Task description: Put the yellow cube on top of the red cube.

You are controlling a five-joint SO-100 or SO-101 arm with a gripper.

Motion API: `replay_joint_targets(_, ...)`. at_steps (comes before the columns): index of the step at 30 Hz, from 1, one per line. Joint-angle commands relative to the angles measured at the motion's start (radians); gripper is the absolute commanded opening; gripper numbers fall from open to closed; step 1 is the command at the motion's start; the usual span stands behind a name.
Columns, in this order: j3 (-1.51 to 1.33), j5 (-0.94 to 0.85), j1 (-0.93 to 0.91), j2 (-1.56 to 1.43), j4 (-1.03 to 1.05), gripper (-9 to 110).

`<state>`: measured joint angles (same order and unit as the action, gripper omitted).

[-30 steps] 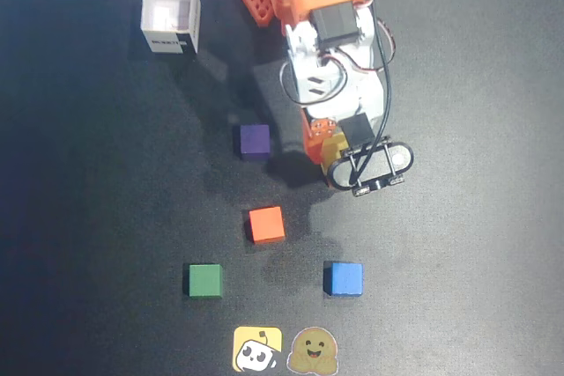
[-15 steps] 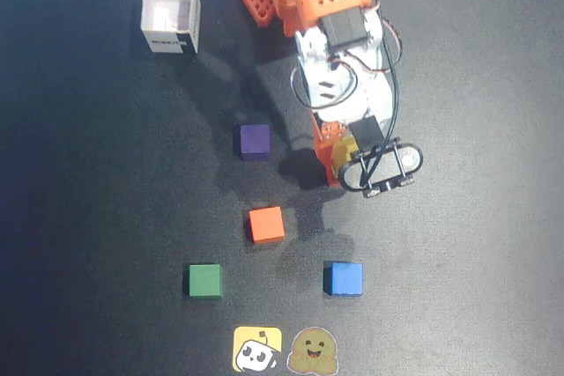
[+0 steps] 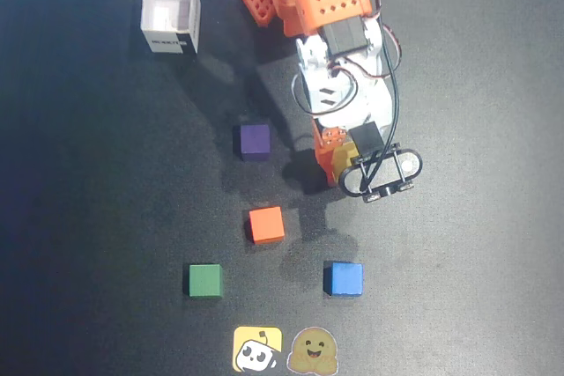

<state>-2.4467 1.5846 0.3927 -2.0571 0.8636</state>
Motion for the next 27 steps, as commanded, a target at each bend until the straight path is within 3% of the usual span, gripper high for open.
replay_joint_targets(1,-0.005,0.014,-0.003,-0.028,-0.008,6)
replay_joint_targets(5,-0.008,0.021,-0.003,-0.034,-0.008,13)
replay_joint_targets(27,-0.034,0.055,-0.005,-0.08,-0.008,21)
